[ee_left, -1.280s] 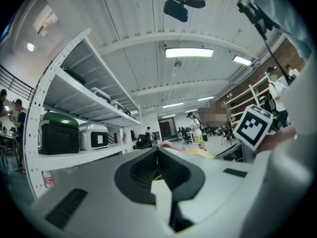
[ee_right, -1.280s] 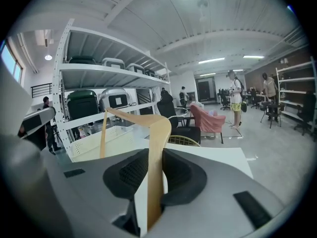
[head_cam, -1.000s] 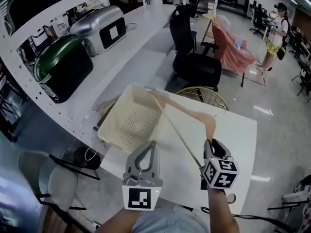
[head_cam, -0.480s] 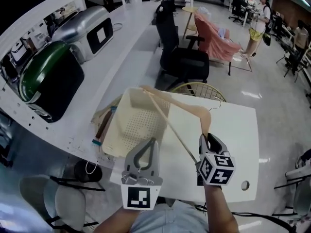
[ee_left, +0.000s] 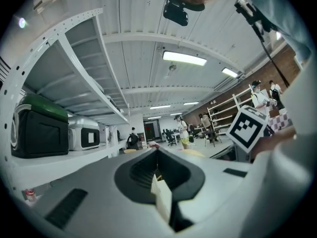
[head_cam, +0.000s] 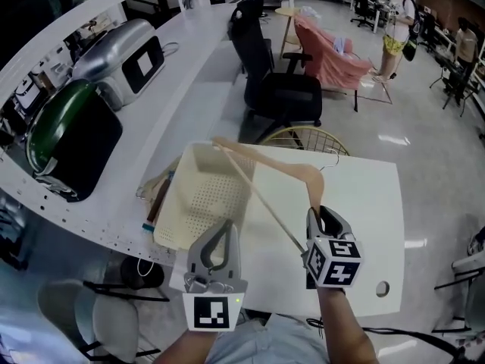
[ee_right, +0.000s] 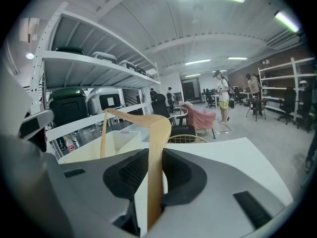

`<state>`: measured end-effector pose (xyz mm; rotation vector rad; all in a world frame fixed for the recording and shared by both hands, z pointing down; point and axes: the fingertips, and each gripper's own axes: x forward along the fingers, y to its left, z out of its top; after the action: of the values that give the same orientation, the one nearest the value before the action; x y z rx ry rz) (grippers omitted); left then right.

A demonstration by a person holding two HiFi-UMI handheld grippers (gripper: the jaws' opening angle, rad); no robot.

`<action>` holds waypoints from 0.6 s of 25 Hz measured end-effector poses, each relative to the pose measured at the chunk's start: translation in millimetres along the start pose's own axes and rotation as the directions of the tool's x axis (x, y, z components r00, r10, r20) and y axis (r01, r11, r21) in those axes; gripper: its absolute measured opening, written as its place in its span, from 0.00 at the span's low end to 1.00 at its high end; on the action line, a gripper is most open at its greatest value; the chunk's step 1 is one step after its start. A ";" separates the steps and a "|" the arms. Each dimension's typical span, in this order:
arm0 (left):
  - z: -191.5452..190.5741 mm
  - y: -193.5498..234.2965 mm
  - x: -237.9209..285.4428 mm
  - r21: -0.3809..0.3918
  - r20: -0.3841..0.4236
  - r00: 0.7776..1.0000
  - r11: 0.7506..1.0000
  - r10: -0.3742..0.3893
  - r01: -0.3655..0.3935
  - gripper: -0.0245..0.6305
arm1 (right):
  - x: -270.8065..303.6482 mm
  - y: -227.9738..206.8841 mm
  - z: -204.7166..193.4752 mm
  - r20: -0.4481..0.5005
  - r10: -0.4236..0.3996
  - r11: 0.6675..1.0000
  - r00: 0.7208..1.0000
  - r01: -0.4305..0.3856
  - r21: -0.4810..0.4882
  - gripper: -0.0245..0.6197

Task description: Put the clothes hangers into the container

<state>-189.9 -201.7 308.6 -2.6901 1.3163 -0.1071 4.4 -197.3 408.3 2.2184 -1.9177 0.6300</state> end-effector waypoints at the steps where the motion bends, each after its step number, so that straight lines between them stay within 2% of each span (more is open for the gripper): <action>1: 1.1 -0.6 0.1 0.011 -0.001 1.000 1.000 0.006 -0.006 0.06 | 0.9 -0.1 0.7 0.000 0.007 1.000 1.000 -0.007 -0.004 0.18; 8: -1.2 6.4 0.8 0.036 -0.022 0.999 0.999 0.035 -0.034 0.05 | 10.5 2.8 -7.2 -0.030 0.021 1.000 0.999 -0.022 -0.017 0.18; 15: -5.4 34.1 4.6 0.022 0.019 1.000 1.000 -0.002 0.002 0.06 | 20.7 24.6 -13.6 -0.066 -0.026 0.999 0.997 0.023 -0.049 0.18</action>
<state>-214.3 -226.5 308.4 -2.6675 1.2995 -0.0948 -20.4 -215.5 424.9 2.1604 -1.8508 0.6387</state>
